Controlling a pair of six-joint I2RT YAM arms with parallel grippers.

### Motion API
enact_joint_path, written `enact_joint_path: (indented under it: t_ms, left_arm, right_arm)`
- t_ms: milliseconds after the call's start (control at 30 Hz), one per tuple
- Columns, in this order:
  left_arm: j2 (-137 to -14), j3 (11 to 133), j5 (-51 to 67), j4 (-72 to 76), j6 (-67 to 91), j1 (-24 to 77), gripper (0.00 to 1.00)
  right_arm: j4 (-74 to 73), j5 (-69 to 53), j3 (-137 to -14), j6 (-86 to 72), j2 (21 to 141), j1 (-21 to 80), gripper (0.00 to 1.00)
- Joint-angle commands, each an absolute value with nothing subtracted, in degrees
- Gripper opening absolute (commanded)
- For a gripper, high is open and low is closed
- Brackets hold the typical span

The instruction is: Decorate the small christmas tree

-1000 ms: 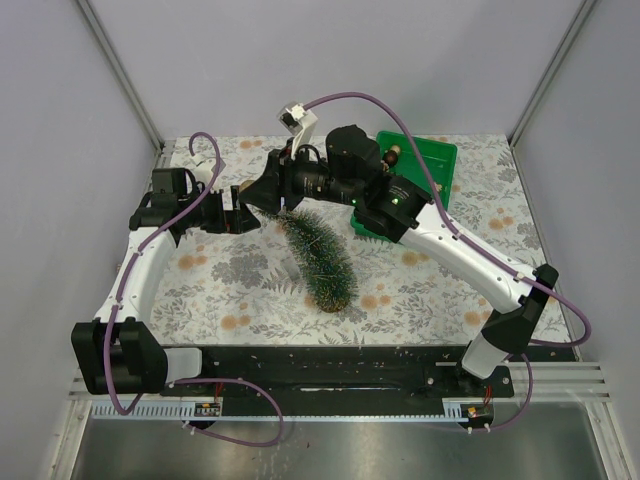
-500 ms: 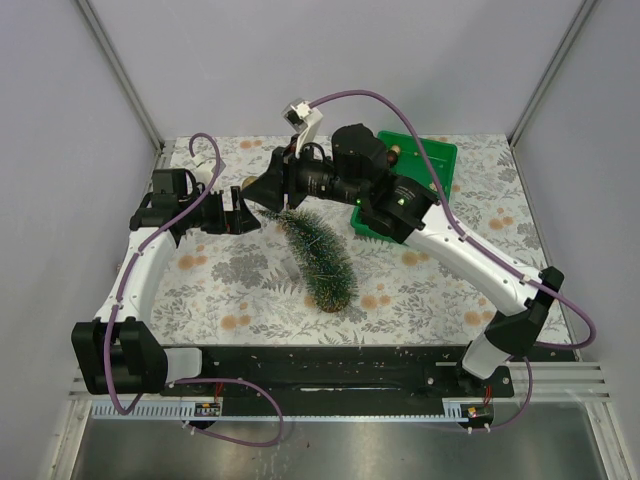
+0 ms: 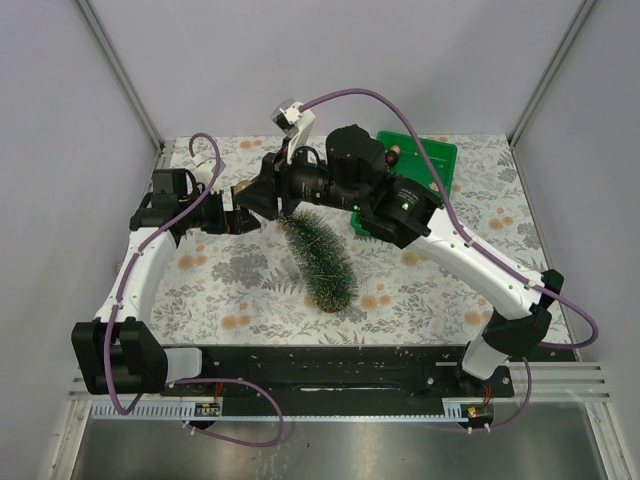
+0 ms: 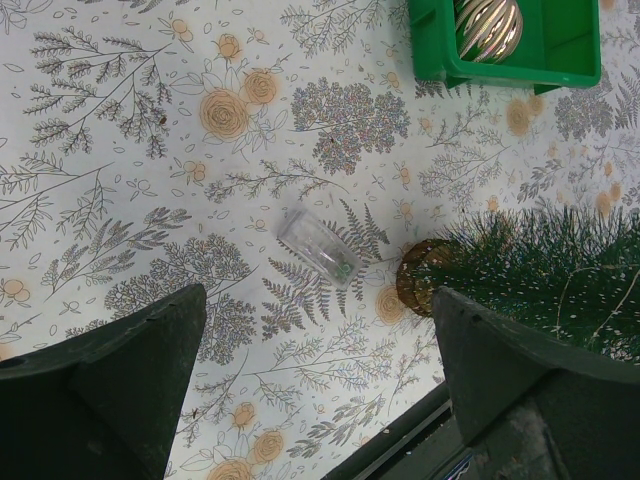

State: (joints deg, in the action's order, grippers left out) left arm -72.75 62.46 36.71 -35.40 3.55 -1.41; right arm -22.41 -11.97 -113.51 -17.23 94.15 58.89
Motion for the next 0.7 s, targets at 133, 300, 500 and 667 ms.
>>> enact_joint_path:
  t_ms: [133, 300, 500, 667]
  left_arm:
    - [-71.1, 62.5, 37.9, -33.2, 4.2, -1.7, 0.99]
    - [-70.8, 62.3, 37.8, -33.2, 4.1, -1.7, 0.99]
    - [-71.0, 62.3, 37.8, -33.3, 4.1, -1.8, 0.99]
    - [-71.3, 62.4, 38.0, -33.3, 4.3, -1.7, 0.99]
  right_arm:
    - [-23.6, -9.1, -119.1, -12.9, 96.6, 61.1, 0.13]
    - [-23.6, -8.6, -120.4, -11.4, 97.9, 61.2, 0.13]
    - [-22.9, -7.3, -120.2, -9.2, 97.8, 61.3, 0.12]
    - [-22.7, -7.1, -119.0, -9.1, 96.6, 61.2, 0.11]
